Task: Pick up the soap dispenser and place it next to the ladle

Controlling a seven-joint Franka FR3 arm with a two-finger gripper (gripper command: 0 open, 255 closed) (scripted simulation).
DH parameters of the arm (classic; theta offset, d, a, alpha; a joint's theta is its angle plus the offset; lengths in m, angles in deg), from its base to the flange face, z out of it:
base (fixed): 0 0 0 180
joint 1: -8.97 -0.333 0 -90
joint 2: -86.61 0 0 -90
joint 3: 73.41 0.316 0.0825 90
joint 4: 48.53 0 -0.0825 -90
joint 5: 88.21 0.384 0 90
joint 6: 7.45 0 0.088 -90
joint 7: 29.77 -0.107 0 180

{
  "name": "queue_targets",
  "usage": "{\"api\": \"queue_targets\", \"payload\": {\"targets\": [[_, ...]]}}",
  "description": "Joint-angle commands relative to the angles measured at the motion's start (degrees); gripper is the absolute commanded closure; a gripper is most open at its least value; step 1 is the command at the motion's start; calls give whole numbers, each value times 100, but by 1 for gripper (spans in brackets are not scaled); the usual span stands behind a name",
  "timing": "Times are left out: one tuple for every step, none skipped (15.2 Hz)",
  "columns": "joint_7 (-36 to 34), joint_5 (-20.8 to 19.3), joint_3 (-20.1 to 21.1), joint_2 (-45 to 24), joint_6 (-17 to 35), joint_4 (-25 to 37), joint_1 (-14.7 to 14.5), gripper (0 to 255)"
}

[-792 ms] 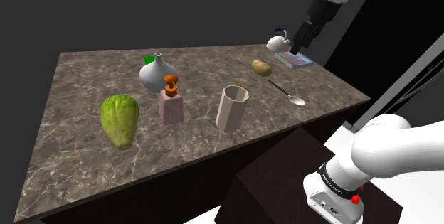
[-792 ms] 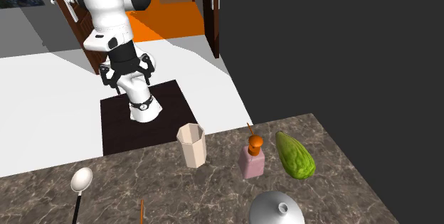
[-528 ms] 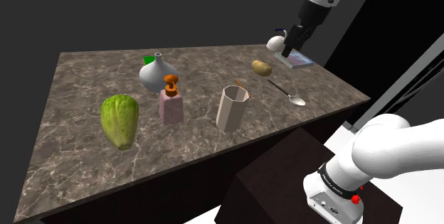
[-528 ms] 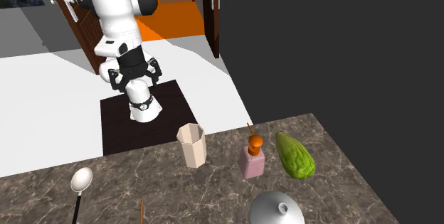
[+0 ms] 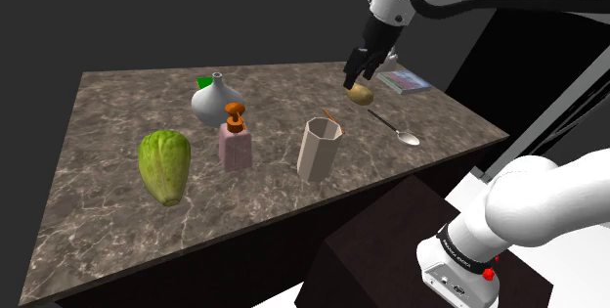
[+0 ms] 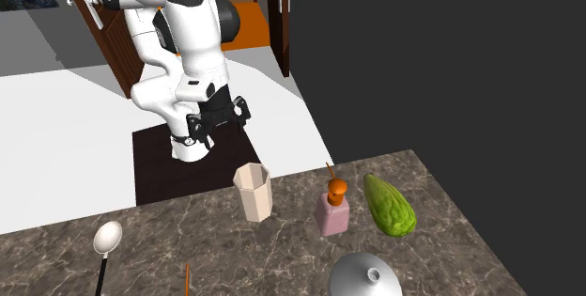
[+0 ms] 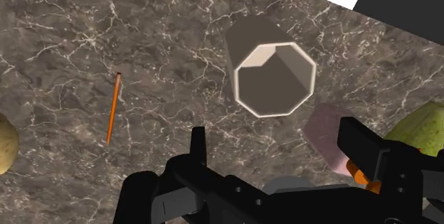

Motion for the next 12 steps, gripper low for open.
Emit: {"api": "queue_targets", "payload": {"targets": [[-164,55,153,-258,226,76,-57,0],[-239,69,225,-419,351,131,-79,0],[-314,77,298,-583,473,192,-99,0],[-391,80,371,-751,591,261,-117,0],[-469,76,442,-922,706,336,-135,0],[-549,66,513,-1097,817,418,-152,0],[-631,48,583,-1275,924,507,-168,0],[-715,24,652,-1456,1027,603,-185,0],[-801,-8,720,-1639,1124,705,-201,0],[-890,-47,785,-1826,1217,815,-218,0],[-981,-94,848,-2015,1305,931,-237,0],[-1074,-148,908,-2207,1387,1055,-259,0]]}}
